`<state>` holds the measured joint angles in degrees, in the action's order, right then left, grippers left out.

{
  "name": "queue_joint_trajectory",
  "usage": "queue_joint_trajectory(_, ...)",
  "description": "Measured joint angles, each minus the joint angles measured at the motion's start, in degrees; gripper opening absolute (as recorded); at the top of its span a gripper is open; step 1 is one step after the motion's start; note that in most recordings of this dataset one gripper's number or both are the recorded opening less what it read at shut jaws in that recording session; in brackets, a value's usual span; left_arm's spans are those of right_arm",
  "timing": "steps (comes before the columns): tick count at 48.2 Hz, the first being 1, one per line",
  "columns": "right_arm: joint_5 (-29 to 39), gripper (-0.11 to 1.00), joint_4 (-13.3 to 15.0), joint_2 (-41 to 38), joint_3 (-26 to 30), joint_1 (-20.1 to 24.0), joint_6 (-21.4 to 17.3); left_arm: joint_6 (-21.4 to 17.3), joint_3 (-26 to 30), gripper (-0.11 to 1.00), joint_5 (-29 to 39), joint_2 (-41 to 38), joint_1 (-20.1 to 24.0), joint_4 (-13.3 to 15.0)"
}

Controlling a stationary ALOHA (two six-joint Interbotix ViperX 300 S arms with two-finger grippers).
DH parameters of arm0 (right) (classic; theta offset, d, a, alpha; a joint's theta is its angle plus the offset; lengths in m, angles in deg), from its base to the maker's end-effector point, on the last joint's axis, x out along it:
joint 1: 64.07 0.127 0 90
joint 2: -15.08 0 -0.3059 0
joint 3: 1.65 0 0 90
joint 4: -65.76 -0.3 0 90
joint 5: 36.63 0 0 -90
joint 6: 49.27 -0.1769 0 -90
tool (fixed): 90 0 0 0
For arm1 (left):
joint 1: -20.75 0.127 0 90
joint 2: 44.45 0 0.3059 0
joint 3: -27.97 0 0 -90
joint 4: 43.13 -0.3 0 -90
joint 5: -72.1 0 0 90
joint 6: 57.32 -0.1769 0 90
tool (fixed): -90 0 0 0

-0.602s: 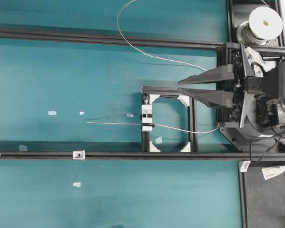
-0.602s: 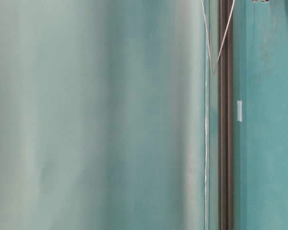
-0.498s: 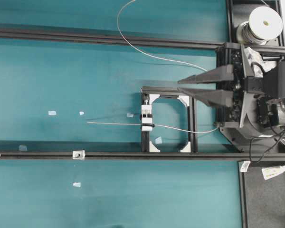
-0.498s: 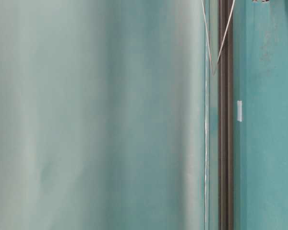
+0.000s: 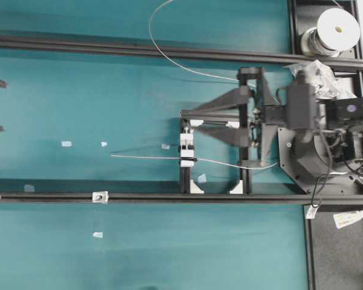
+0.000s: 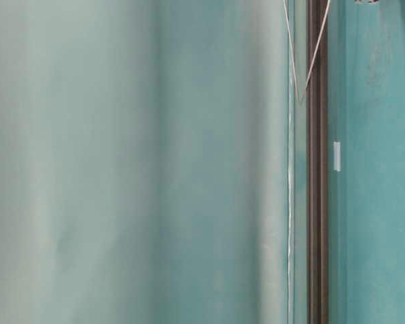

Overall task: Insert the wire through the hole in the metal fitting.
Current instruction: 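Move the right gripper left over the silver wire near the frame, then lower the right gripper and close it on the silver wire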

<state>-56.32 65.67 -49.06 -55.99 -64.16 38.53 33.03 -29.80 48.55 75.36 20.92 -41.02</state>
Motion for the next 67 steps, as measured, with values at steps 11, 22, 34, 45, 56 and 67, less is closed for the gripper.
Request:
queue_joint_trajectory(11,-3.5,0.50,-0.2,-9.7,1.1,-0.1,-2.6,-0.3,-0.7,0.83,-6.3,-10.0,0.0,0.0)
queue_joint_trajectory(22,-2.1,0.50,-0.2,-20.7,6.1,0.0,-6.5,-0.5,0.1,0.83,-9.1,-17.4,0.0,0.0)
queue_joint_trajectory(34,4.6,0.50,-0.2,-27.5,10.8,0.8,-6.9,-0.8,0.2,0.83,-11.1,-21.1,0.0,0.0)
queue_joint_trajectory(45,5.7,0.50,-0.2,-30.4,12.0,1.3,-9.5,-0.8,0.2,0.82,-11.9,-22.9,0.0,0.0)
queue_joint_trajectory(56,5.7,0.50,-0.3,-32.9,12.0,1.8,-12.7,-0.8,0.1,0.82,-13.3,-23.9,0.1,0.0)
queue_joint_trajectory(67,5.8,0.50,-0.3,-35.2,12.7,2.3,-13.0,-0.9,0.2,0.82,-13.4,-23.9,0.0,0.0)
